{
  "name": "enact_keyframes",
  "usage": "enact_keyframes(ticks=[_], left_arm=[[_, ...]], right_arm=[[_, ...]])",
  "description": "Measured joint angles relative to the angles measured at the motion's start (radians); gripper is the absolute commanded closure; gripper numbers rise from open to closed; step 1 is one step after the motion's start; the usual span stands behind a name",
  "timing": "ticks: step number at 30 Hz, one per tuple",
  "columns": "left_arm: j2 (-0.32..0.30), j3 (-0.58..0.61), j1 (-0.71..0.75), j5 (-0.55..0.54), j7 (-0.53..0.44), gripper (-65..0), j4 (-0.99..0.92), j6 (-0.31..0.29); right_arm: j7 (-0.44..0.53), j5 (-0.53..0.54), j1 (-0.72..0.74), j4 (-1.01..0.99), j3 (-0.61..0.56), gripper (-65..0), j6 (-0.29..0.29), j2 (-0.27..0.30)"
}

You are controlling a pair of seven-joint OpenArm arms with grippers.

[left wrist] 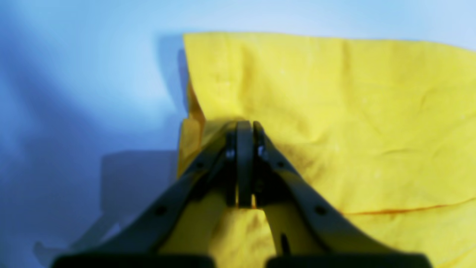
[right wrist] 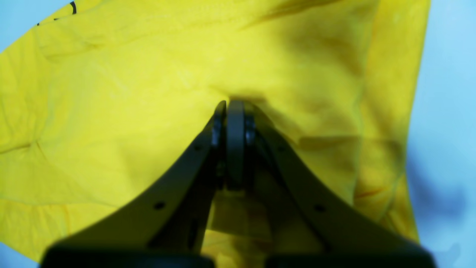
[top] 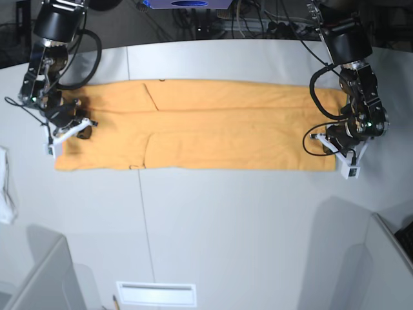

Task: Fold the T-shirt properly
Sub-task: 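Move both grippers to the two short ends of the shirt strip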

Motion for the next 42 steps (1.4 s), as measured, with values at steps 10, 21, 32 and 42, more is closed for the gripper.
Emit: enact_keyframes(ticks=[10,21,32,42], left_arm=[[-0.004,-0.131,-0.030,-0.051,0.069,0.0,0.210,-0.001],[-0.103,-0.313,0.234,-0.383,0.299,0.0,0.473,-0.106],[-0.116,-0.385,0.401,-0.522,0.222,-8.7,0.492,-0.108],[-0.113,-0.385,0.417,-0.519,0.202,-65.0,0.491,-0.240]], right_arm=[[-0.026,-0.032,-0.128,0.430,-0.002,0.0,-0.018,-0.022],[-0.028,-0.022,-0.343,0.637,0.154,0.0,-0.006,-0.112],[-0.029,0.261,-0.505,0.635,0.373,0.0,-0.010,-0.169],[-0.025,0.283,-0.566,0.635,0.374,0.0,-0.007,-0.172]])
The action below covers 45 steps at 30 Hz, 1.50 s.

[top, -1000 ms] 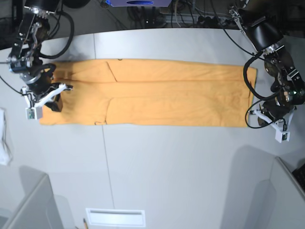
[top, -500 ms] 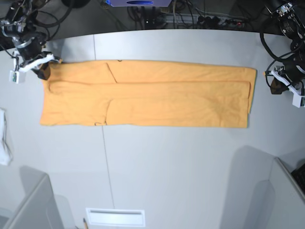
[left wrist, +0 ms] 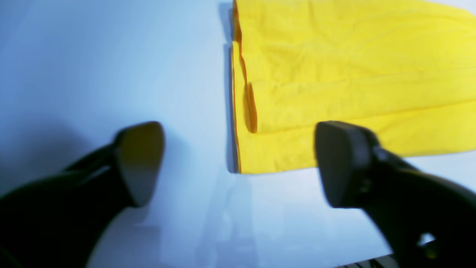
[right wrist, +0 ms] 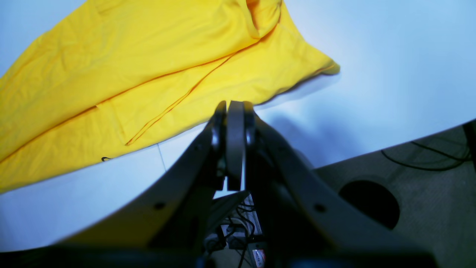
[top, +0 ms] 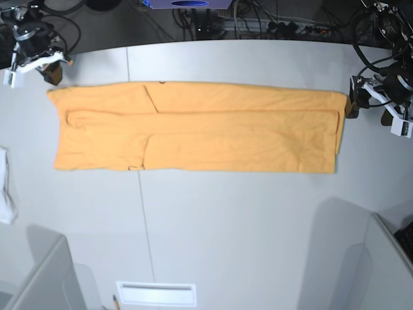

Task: Fold the T-shirt properly
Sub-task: 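Move both grippers to the two short ends of the shirt strip, then grasp the strip end nearest the left gripper with the left gripper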

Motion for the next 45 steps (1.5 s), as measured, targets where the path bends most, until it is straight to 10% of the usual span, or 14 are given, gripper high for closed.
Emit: enact_keyframes(ticks=[10,28,41,45], left_arm=[[0.002,0.103,-0.168,0.122,-0.006,-65.0,-0.266,-0.001],[-0.011,0.353,-0.214,0.169,-0.301,-63.8,-0.511,-0.008],[0.000,0.354,-0.219,0.143,-0.301,-2.3,-0.571,-0.012],[-0.001,0.343,-0.239,0.116,-0.309,0.0,-0.625,-0.031]], right_arm=[[0.000,0.000,-0.005,0.000,-0.003,0.0,0.000,-0.043],[0.000,-0.004,-0.006,0.000,-0.003,0.0,0.000,-0.046],[0.000,-0.003,-0.005,0.000,-0.003,0.0,0.000,-0.046],[0.000,-0.003,-0.004,0.000,-0.003,0.0,0.000,-0.047]])
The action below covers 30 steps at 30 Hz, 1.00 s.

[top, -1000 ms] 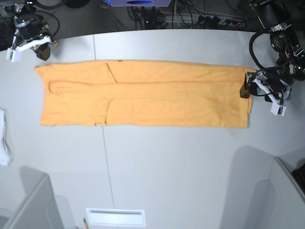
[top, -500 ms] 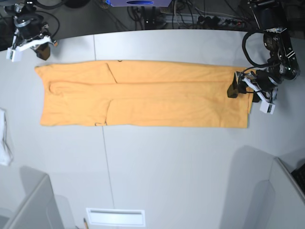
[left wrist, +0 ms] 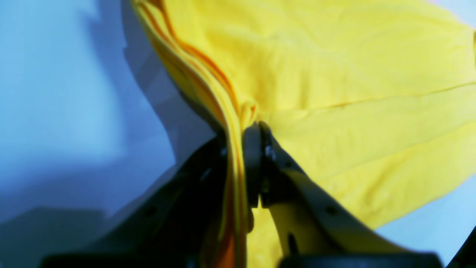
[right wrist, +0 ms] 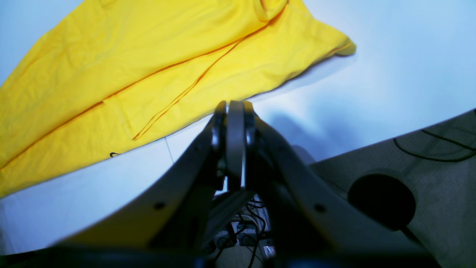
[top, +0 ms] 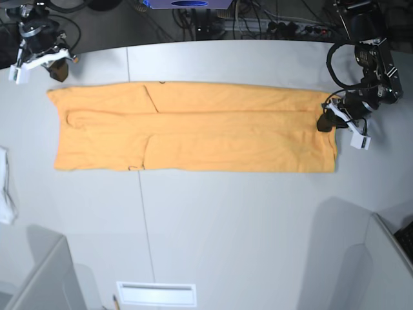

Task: Fold the T-shirt properly
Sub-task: 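Grasp the strip end nearest the left gripper with the left gripper, then lift the strip end with the left gripper and fold it toward the right gripper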

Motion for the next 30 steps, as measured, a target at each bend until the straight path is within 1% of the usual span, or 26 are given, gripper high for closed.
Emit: enact_keyframes(ticks=[3,7,10,13,19,21,23,25,30], left_arm=[[0.000,0.001,-0.026,0.015,0.009,0.0,-0.011,0.002],[-0.026,0.006,-0.022,0.038,0.033,0.0,0.025,0.010],[-0.048,0.007,-0.005,0.079,0.062,0.0,0.081,0.025],[-0.055,0.007,0.015,0.105,0.081,0.0,0.143,0.032],[-0.062,0.008,0.053,0.104,0.084,0.0,0.291,0.035],[-0.064,0.016,0.077,0.103,0.081,0.0,0.346,0.083],[-0.062,0.020,0.098,0.103,0.085,0.0,0.393,0.109],[-0.057,0.021,0.108,0.103,0.087,0.0,0.434,0.108],[-0.022,0.021,0.118,0.099,0.091,0.0,0.511,0.111]], right_arm=[[0.000,0.000,0.001,0.000,0.000,0.0,0.000,0.000],[0.000,0.000,0.001,0.000,0.000,0.0,0.000,0.000],[0.000,0.000,0.001,0.000,0.000,0.0,0.000,0.000],[0.000,0.000,0.002,0.000,0.000,0.0,0.000,0.000],[0.000,0.000,0.015,0.000,0.000,0.0,0.000,-0.002],[-0.002,-0.001,0.015,0.000,0.000,0.0,0.000,-0.002],[-0.002,-0.001,0.018,0.000,0.000,0.0,0.000,-0.002],[-0.002,0.000,0.022,0.000,0.000,0.0,0.000,-0.002],[-0.003,0.000,0.032,0.000,-0.002,0.0,0.000,-0.002]])
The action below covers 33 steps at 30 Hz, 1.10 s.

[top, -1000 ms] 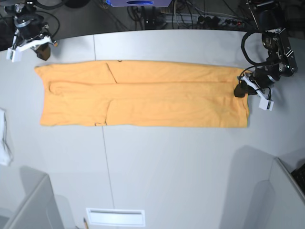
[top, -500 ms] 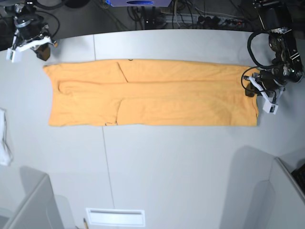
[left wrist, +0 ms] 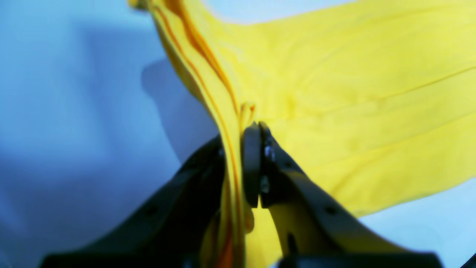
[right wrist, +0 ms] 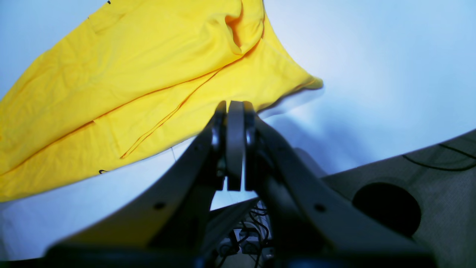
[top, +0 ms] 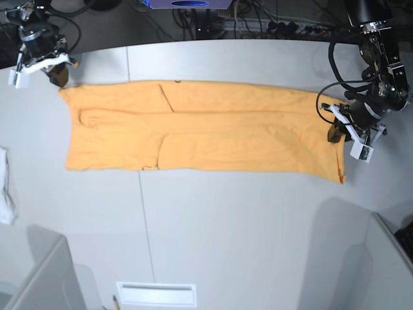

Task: Fold the T-shirt properly
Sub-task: 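Lift the strip end with the left gripper and fold it toward the right gripper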

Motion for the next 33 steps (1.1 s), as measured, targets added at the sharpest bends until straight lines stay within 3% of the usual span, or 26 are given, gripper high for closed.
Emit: enact_keyframes(ticks=[3,9,12,17,22,30,33], left_arm=[[0.020,0.003,0.032,0.005,0.006,0.0,0.041,0.001],[0.028,0.121,0.049,0.004,0.004,0.0,0.089,0.001],[0.053,0.168,0.048,0.004,0.004,0.0,0.089,0.073],[0.073,0.296,0.031,0.003,0.000,0.0,0.091,0.113],[0.103,0.426,-0.009,0.005,-0.006,0.0,0.090,0.206],[0.157,0.581,-0.067,0.008,0.000,0.0,0.077,0.292],[0.172,0.625,-0.084,0.005,-0.005,0.0,0.059,0.294]], right_arm=[[0.003,0.002,0.006,0.000,0.000,0.0,0.000,0.000],[0.001,0.003,0.007,0.000,0.000,0.0,0.000,0.000],[0.000,0.003,0.007,0.000,0.000,0.0,0.000,0.000],[0.000,0.000,0.006,0.000,0.000,0.0,0.000,0.000],[0.000,0.000,0.006,0.000,0.000,0.0,0.000,0.000],[0.000,0.000,0.007,0.000,0.000,0.0,0.000,0.000],[0.000,-0.001,0.005,0.000,0.000,0.0,0.000,0.001]])
